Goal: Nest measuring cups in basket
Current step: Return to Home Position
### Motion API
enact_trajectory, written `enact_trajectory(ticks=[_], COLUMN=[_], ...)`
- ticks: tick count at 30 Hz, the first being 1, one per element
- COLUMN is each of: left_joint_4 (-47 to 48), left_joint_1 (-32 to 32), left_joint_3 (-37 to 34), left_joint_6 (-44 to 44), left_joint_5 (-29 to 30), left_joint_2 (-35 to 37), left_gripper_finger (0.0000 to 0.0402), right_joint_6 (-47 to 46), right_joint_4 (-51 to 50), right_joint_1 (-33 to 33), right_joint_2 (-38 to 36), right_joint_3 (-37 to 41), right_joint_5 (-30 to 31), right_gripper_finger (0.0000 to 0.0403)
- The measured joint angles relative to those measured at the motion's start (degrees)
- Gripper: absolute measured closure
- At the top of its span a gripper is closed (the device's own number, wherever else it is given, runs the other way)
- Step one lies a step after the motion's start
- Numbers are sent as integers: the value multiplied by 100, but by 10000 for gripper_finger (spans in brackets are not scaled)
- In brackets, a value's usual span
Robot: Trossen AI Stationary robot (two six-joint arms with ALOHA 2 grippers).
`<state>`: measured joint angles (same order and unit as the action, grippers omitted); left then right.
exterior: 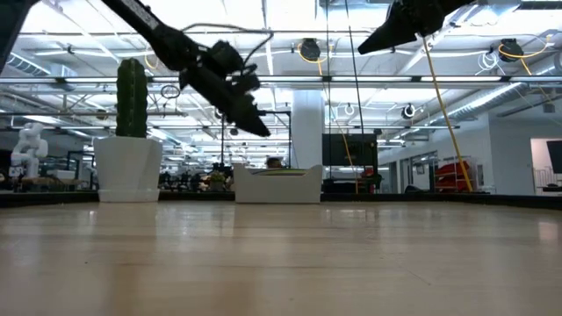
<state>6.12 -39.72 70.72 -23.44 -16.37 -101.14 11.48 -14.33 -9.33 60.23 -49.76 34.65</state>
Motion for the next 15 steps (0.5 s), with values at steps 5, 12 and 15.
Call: enact_trajectory(ticks=[5,12,15], left_joint_4=[595,1495,1776], left_joint_1=[395,1012,1282], left_joint_3=[-2,-11,-98], left_joint_6=[128,578,745], left_joint_5=[25,-55,-49], left_joint_2=[517,1232,1583], left_gripper_finger=[178,225,245], right_joint_6=[-23,-117,-183], right_joint_4=[5,-17,-24], right_joint_1=[38,34,34], right_joint_2=[0,0,0], right_joint_3=[0,0,0], right_joint_5=[-14,-36,-44], right_gripper_finger=[323,323,323])
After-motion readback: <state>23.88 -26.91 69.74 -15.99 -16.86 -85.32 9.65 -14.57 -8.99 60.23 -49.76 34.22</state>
